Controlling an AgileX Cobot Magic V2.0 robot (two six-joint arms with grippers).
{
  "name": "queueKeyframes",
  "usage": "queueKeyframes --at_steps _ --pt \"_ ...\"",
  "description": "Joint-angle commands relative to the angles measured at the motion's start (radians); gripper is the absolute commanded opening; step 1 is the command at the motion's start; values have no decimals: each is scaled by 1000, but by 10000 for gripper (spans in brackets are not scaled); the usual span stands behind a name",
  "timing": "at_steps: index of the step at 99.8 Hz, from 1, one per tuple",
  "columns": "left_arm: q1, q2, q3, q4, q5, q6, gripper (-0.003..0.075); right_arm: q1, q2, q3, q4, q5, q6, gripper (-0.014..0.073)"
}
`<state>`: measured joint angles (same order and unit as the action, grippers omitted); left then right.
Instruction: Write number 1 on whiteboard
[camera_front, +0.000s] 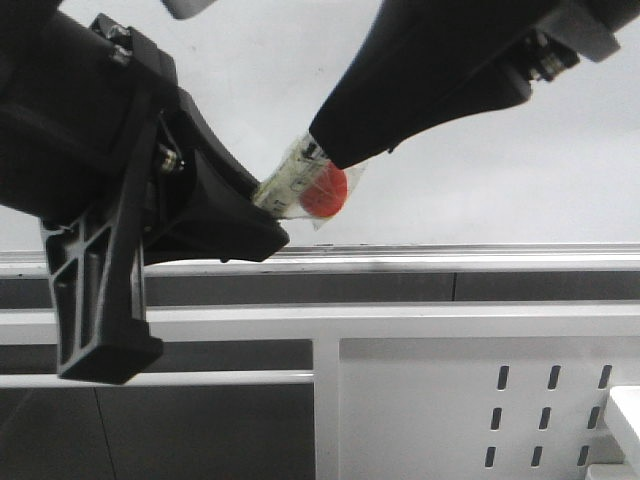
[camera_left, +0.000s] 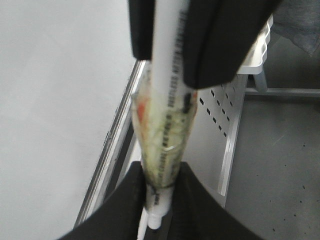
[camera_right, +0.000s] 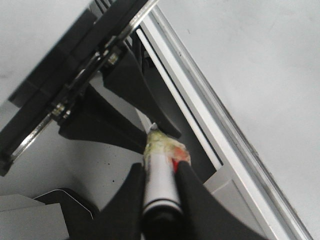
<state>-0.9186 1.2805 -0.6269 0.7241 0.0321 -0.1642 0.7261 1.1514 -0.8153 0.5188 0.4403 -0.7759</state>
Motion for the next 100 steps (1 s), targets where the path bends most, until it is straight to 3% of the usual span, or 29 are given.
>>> queueKeyframes --at_steps 1,8,15,54,61,70,80,85,100 --pt "-7 -30 -32 -10 -60 -5 181 2 -15 -35 32 -63 -9 -76" --pt "-7 -42 -32 -41 -86 -10 322 2 -15 -35 54 -75 -9 -76" --pt "-3 -62 -32 -106 -93 -10 404 2 -22 -35 59 -101 -7 -76" --pt "-3 -244 29 -315 -26 -10 403 2 -95 57 97 -136 -5 -75" --pt "-3 -274 57 -369 22 -10 377 2 -110 71 108 -131 -5 -75" --pt "-3 -323 99 -406 28 -10 289 2 -133 98 108 -151 -5 -75" --pt "-3 -387 133 -415 28 -10 106 2 -166 141 113 -206 4 -75" --pt "-3 -422 145 -416 25 -10 -24 2 -186 167 113 -238 22 -75" --pt "36 -525 188 -477 -23 -35 -20 2 -268 272 142 -395 42 -75"
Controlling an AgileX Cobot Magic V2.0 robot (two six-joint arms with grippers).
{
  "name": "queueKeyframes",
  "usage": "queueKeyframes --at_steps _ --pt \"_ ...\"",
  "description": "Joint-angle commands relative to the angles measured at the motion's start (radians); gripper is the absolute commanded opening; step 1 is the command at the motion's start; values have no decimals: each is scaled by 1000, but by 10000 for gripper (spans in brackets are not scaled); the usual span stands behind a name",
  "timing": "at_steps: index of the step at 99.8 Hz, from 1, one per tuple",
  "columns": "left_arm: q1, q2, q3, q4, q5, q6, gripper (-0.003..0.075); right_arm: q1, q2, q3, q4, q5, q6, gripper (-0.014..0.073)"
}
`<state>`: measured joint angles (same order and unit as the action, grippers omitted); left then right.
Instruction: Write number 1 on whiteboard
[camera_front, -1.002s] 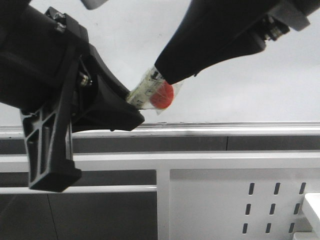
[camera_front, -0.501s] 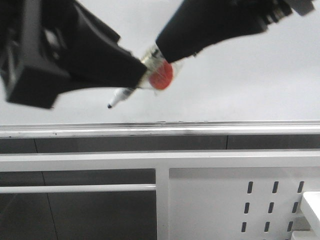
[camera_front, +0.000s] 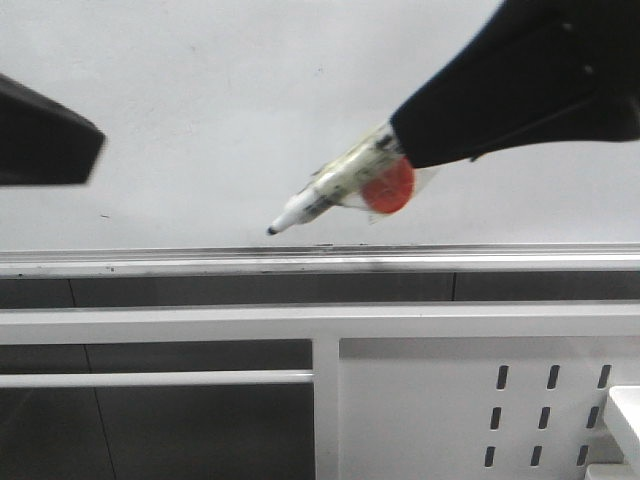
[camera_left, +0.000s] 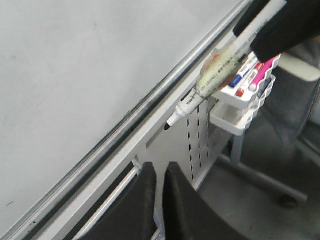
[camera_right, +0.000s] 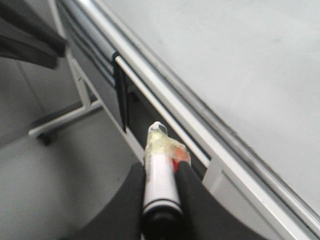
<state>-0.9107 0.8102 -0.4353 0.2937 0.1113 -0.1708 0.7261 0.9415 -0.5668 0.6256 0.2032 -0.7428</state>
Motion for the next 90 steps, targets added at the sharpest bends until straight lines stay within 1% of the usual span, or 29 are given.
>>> queueKeyframes --at_steps 1,5,11,29,38,45,52,61,90 --pt "37 -63 -1 -56 -111 -29 -20 2 -66 33 42 -167 9 -75" --pt "62 -83 15 -89 -137 -29 -20 2 -91 57 58 -218 9 -75" --pt "121 -116 41 -136 -210 -29 -20 2 -124 90 72 -275 9 -76" --pt "316 -155 169 -294 -530 -29 -20 2 -159 100 77 -300 9 -75" --pt "398 -155 233 -386 -636 -29 -20 2 -159 98 79 -306 9 -75" --pt "445 -155 273 -427 -697 -29 -20 2 -159 98 79 -320 9 -75" --pt "472 -155 300 -430 -745 -29 -20 2 -159 98 80 -357 9 -75" --pt "478 -155 317 -431 -785 -29 -20 2 -159 95 80 -395 9 -76" --pt "478 -155 316 -431 -784 -29 -20 2 -110 13 69 -406 0 -76"
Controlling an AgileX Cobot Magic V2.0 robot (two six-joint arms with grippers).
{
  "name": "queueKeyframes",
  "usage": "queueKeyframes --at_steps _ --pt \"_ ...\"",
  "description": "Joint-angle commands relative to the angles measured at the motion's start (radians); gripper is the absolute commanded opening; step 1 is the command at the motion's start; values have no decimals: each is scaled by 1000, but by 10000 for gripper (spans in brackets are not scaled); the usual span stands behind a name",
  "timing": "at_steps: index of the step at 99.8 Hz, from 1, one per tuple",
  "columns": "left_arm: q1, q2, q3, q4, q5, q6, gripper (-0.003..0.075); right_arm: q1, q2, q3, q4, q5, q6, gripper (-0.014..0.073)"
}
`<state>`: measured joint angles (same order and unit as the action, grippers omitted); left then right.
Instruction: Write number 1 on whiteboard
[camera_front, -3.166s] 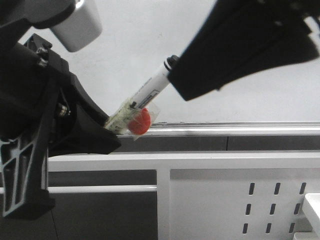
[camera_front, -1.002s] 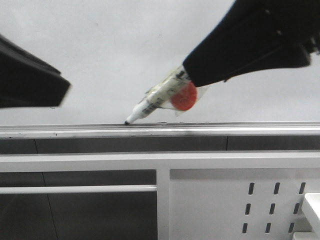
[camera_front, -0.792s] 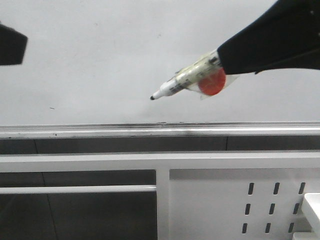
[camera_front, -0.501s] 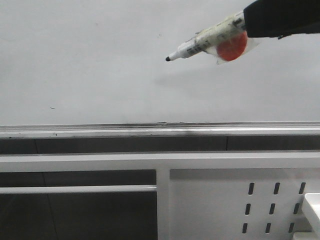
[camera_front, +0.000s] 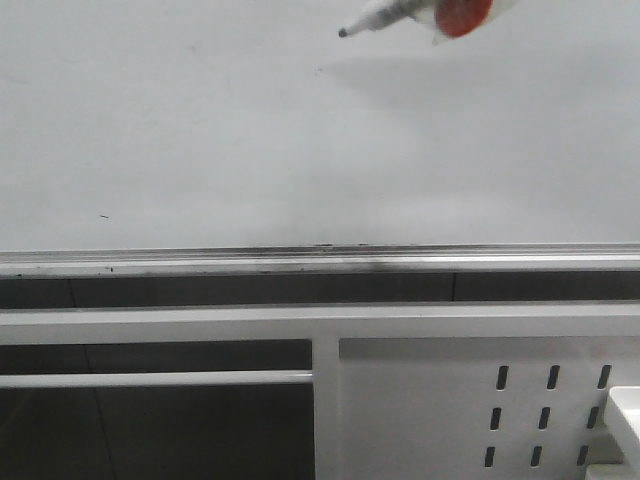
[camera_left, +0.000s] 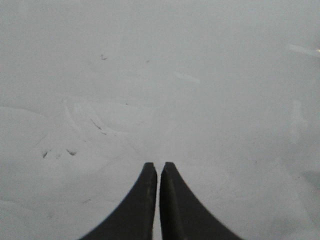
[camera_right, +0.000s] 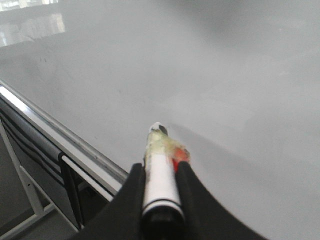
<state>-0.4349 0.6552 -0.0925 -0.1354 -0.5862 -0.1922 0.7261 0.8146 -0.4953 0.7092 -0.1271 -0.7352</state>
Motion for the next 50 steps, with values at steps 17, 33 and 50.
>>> queueKeyframes --at_steps 17,33,50 --pt "3 0 -26 -2 -86 -8 -20 2 60 -75 -27 -124 -9 -76" --pt "3 0 -26 -2 -86 -8 -20 2 62 -75 -32 -167 -11 -76" --pt "3 0 -26 -2 -86 -8 -20 2 95 -75 -32 -194 -42 -76"
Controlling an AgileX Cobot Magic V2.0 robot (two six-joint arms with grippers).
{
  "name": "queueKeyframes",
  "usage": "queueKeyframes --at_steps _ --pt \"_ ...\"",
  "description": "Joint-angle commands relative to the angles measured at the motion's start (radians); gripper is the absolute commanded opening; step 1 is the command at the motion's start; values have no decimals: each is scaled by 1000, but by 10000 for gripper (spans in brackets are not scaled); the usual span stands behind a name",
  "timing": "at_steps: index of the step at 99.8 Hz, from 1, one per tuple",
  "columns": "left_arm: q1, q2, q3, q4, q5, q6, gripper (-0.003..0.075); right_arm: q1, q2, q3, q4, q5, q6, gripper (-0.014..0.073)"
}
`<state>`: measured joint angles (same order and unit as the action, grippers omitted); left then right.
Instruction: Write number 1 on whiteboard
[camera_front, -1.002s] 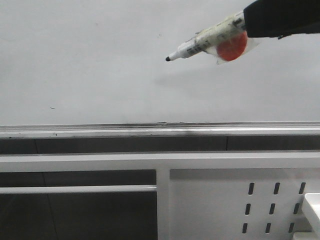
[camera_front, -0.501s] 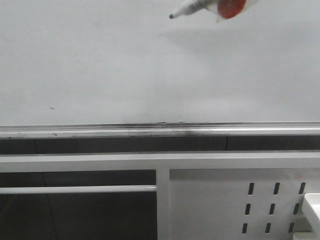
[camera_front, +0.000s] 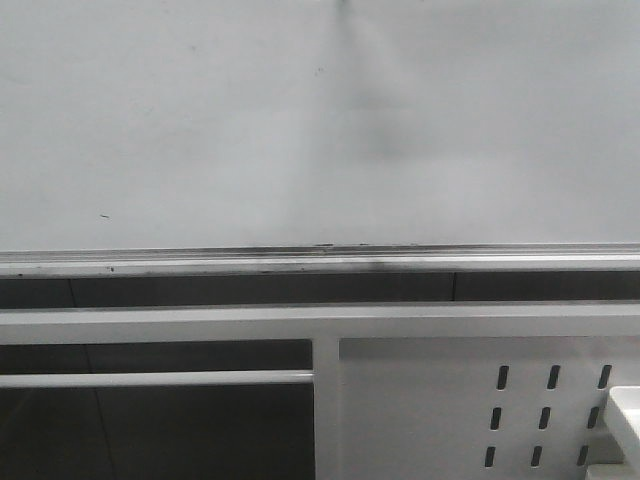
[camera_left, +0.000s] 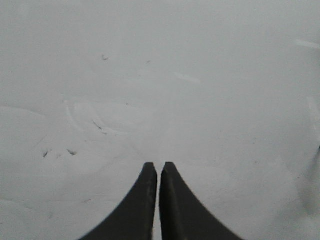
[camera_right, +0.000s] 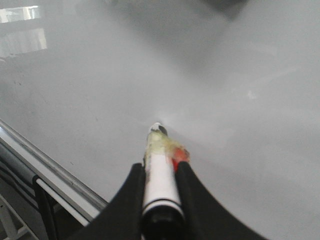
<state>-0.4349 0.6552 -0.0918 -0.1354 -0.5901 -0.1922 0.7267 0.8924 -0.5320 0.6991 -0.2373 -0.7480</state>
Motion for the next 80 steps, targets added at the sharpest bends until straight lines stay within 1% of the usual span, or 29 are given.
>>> queueKeyframes --at_steps 1,36,51,58,63,67,70,71,76,80 --pt "3 0 -27 -2 -83 -8 -20 2 20 -39 -22 -84 -29 -76" --pt "3 0 -27 -2 -83 -8 -20 2 208 -39 -22 -85 -29 -76" --pt "3 0 -27 -2 -83 -8 -20 2 239 -39 -22 -99 -29 -76" --pt "3 0 -27 18 -83 -8 -20 6 228 -44 -22 -57 -19 -77" --pt "3 0 -27 83 -83 -8 -20 15 207 -56 -22 21 -19 -77" --pt "0 0 -29 172 -83 -8 -20 25 192 -71 -22 111 -19 -77" --pt "-4 0 -32 245 -83 -8 -19 30 181 -84 -22 179 -19 -77" --pt "-6 0 -34 306 -83 -8 -19 31 178 -92 -22 214 -19 -77" --pt "-13 1 -39 432 -83 -8 -19 31 170 -125 -25 329 -19 -77" --pt "-21 7 -49 551 -83 -11 -16 31 170 -157 -32 395 -19 -77"
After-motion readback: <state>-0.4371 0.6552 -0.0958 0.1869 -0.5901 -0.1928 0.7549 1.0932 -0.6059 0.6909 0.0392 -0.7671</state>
